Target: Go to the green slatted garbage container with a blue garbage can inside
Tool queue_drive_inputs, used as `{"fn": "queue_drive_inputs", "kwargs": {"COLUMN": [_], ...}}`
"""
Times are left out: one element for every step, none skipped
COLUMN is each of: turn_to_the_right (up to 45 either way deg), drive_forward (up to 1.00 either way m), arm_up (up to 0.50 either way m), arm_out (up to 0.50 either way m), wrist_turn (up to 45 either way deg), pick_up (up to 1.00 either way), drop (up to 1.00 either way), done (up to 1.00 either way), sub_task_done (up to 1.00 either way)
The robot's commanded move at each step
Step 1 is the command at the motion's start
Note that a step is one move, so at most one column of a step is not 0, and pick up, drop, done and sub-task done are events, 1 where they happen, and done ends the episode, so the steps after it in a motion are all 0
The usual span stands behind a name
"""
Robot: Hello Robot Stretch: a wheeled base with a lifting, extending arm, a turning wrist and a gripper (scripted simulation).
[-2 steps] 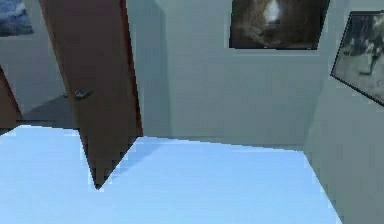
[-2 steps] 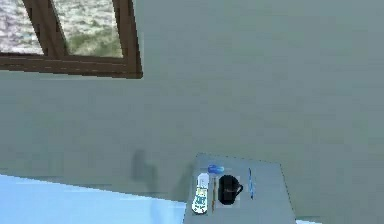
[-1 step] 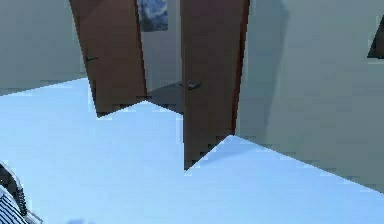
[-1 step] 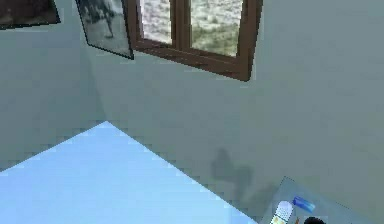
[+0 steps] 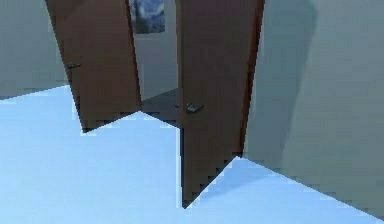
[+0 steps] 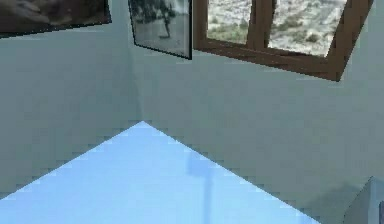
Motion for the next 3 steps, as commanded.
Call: {"fn": "queue_drive_inputs", "kwargs": {"turn_to_the_right": [-24.0,0.0,0.0], "drive_forward": [0.0,1.0,0.1], "arm_up": [0.0,0.0,0.0], "arm_out": [0.0,0.0,0.0], "wrist_turn": [0.0,0.0,0.0], "pick_up": [0.0,0.0,0.0], "drop": [0.0,0.0,0.0], "done": [0.0,0.0,0.0], "sub_task_done": [0.0,0.0,0.0]}}
